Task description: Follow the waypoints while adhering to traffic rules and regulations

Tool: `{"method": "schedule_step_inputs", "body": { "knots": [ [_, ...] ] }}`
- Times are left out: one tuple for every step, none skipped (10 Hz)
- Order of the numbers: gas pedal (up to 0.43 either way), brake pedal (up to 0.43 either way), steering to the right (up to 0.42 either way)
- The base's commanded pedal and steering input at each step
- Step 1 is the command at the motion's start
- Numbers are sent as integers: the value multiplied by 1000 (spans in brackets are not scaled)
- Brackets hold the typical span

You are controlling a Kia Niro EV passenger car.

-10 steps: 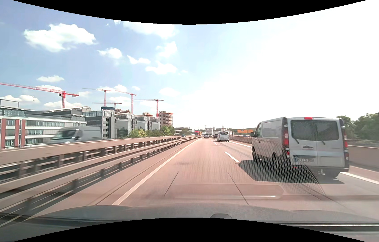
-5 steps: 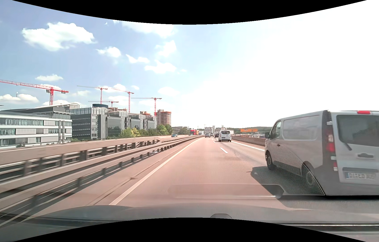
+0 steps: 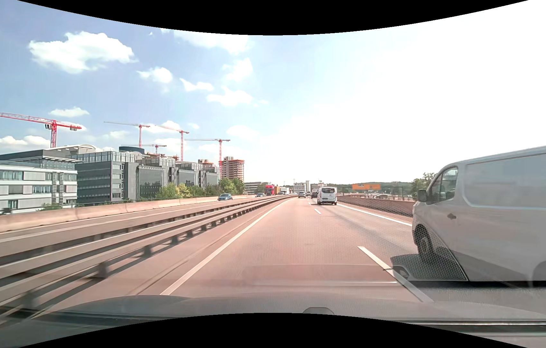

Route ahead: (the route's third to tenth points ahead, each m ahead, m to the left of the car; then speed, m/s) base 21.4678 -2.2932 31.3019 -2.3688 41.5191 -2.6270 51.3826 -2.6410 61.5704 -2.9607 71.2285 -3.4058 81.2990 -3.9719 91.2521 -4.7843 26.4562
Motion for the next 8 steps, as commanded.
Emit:
{"method": "schedule_step_inputs", "body": {
  "knots": [
    [189, 0, -2],
    [189, 0, -2],
    [189, 0, -1],
    [189, 0, -1],
    [189, 0, 1],
    [189, 0, 4],
    [189, 0, 5],
    [189, 0, 5]
  ]
}}
